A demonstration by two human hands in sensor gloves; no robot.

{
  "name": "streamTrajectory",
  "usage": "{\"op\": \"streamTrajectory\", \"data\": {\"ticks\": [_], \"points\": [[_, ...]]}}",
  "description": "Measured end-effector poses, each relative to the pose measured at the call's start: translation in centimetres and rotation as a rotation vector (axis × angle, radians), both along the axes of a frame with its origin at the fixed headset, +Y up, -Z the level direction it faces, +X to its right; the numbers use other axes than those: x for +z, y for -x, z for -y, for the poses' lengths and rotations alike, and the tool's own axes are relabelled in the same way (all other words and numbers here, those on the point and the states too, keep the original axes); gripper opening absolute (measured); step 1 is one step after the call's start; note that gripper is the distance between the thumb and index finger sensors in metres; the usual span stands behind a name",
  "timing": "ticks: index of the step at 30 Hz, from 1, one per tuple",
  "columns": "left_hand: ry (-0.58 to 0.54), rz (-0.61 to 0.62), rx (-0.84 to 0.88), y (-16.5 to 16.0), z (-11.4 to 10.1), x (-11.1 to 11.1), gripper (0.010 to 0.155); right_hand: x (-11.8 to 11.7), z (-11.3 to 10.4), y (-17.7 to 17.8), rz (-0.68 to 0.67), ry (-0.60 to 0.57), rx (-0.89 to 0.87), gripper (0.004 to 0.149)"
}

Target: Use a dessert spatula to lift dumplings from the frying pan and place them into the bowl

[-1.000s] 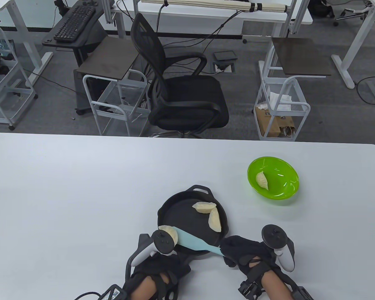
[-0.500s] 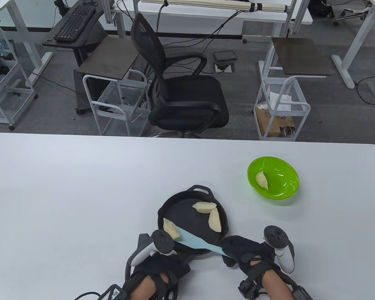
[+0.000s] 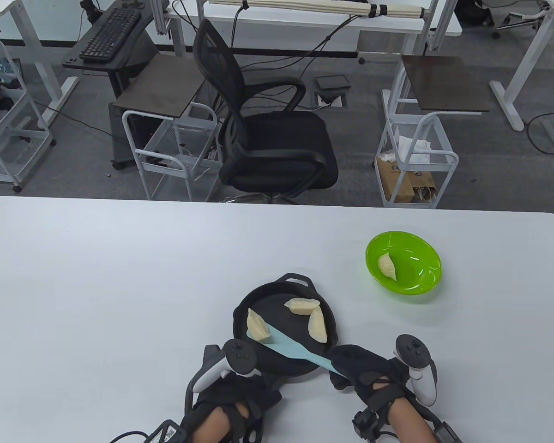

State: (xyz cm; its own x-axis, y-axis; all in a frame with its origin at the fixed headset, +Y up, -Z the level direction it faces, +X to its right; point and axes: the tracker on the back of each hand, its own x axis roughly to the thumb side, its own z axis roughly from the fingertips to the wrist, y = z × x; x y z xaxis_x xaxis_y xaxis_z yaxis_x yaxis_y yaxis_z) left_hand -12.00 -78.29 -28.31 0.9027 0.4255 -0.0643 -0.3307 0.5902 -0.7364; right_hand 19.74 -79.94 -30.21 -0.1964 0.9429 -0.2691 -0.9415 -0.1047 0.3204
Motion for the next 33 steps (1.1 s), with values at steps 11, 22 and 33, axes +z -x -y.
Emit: {"op": "streamTrajectory", "data": {"ticks": [11,22,33], "points": [[0.001,0.000,0.001,0.0,0.0,0.0,0.066,0.0,-0.3,-0.7,0.064,-0.015,-0.045,0.043],[0.001,0.000,0.001,0.0,0.0,0.0,0.066,0.1,-0.6,-1.6,0.152,-0.045,-0.089,0.043],[0.001,0.000,0.001,0.0,0.0,0.0,0.066,0.1,-0.7,-2.6,0.253,-0.069,-0.110,0.046]]}}
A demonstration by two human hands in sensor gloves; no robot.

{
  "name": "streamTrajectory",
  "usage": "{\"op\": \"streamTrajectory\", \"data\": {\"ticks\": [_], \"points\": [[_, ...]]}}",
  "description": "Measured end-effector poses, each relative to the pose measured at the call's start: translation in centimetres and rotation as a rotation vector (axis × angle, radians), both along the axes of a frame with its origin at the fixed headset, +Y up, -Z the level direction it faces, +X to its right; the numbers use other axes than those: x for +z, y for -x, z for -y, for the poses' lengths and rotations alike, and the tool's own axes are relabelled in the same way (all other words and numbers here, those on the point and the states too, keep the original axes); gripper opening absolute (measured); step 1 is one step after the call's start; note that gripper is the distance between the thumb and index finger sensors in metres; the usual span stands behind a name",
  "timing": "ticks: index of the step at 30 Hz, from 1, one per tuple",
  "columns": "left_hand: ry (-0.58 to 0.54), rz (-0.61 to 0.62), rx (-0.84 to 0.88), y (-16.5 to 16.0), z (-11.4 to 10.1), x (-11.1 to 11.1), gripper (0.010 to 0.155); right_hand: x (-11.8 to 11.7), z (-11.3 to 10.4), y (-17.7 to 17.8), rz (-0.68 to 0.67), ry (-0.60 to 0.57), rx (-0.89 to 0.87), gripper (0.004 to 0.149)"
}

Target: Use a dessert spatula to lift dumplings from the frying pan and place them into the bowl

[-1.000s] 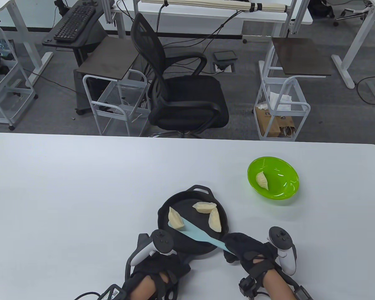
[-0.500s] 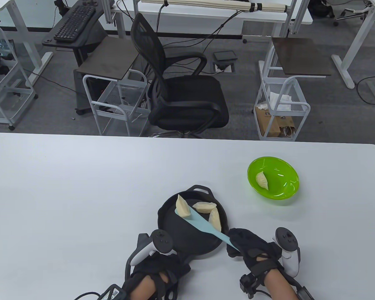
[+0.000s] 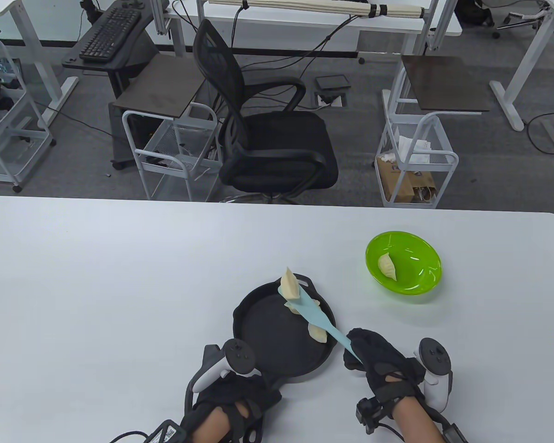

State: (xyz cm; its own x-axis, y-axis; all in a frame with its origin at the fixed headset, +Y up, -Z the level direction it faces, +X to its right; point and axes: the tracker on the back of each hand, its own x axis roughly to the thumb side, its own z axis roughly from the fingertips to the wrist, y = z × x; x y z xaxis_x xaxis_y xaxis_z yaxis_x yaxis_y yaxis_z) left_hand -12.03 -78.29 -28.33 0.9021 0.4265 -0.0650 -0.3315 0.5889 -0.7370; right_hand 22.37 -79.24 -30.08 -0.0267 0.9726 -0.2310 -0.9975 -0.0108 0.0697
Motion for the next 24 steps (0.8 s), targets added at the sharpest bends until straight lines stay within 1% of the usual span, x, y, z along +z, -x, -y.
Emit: {"op": "streamTrajectory", "data": {"ticks": [24], "points": [[0.000,0.000,0.000,0.0,0.0,0.0,0.066,0.1,0.0,-1.9,0.165,-0.023,-0.073,0.052]]}}
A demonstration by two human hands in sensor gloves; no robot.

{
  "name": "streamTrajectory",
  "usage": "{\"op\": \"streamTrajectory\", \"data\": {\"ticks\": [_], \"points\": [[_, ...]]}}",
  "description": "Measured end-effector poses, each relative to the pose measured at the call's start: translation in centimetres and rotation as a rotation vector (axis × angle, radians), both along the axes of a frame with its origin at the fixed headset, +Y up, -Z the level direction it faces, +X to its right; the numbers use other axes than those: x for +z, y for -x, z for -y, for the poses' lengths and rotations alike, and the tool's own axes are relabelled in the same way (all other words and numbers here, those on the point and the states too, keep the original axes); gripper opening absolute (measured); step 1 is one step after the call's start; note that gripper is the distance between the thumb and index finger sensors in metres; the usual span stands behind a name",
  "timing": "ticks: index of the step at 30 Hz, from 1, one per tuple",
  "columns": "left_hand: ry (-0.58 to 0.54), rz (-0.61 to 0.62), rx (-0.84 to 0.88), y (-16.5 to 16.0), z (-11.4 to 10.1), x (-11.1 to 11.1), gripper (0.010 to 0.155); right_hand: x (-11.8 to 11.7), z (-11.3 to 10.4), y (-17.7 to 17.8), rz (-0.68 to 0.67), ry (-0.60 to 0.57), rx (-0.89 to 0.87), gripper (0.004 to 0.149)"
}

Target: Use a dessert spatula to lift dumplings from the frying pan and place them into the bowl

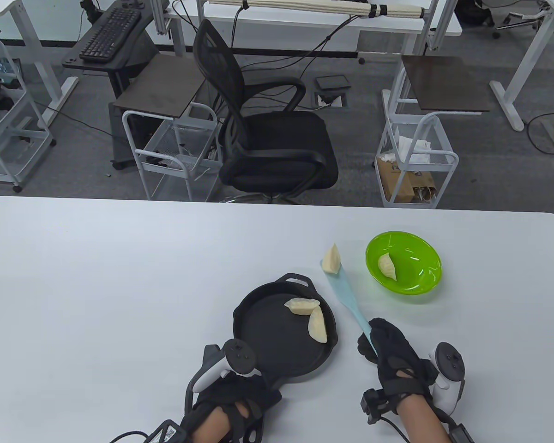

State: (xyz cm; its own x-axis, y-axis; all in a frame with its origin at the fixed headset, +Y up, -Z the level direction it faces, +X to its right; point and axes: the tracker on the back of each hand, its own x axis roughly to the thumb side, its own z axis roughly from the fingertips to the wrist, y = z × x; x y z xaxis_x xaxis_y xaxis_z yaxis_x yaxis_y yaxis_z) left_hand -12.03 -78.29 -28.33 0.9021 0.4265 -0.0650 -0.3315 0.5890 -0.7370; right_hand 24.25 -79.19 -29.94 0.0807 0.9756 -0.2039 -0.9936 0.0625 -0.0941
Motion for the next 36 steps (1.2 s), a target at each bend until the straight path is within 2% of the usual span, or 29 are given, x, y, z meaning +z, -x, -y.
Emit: {"op": "streamTrajectory", "data": {"ticks": [18,36], "points": [[-0.001,-0.001,-0.001,0.0,0.0,0.0,0.066,0.0,-0.2,-1.7,0.087,-0.021,-0.065,0.057],[-0.003,-0.002,-0.002,0.0,0.0,0.0,0.066,-0.3,0.1,-5.0,0.211,-0.033,-0.089,0.062]]}}
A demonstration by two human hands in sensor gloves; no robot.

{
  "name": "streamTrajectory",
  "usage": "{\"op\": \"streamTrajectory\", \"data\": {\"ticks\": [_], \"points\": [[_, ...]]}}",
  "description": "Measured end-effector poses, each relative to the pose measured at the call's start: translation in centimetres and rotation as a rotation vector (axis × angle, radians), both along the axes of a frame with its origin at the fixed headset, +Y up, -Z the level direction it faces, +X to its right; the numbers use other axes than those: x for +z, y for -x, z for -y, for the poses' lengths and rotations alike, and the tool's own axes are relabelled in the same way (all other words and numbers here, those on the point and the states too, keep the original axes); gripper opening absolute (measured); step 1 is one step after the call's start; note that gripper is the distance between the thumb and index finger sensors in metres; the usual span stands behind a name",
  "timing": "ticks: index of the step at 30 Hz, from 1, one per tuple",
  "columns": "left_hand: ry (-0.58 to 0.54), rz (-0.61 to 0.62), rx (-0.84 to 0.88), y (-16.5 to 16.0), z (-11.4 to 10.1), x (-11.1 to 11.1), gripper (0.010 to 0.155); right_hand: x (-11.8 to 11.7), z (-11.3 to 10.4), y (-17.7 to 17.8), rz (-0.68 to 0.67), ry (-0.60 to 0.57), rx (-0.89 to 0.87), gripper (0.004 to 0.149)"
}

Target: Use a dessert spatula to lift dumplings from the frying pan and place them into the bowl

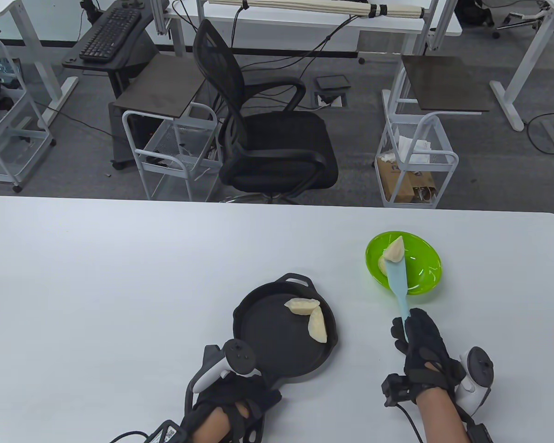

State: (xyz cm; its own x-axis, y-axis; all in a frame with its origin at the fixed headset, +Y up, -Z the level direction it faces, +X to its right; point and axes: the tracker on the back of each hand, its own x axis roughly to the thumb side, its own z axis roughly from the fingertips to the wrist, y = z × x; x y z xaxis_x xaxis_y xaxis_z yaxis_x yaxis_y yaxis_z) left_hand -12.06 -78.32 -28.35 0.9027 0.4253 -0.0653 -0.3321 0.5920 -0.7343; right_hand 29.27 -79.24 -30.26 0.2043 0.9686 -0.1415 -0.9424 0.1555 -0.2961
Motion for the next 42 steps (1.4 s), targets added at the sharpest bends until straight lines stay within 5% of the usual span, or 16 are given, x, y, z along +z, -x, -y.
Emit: {"op": "streamTrajectory", "data": {"ticks": [20,42], "points": [[0.000,0.000,0.000,0.0,0.0,0.0,0.066,-0.5,0.3,-1.5,-0.031,-0.003,-0.017,0.070],[0.000,0.000,0.000,0.0,0.0,0.0,0.066,0.5,-3.2,-1.3,0.076,-0.115,0.212,0.063]]}}
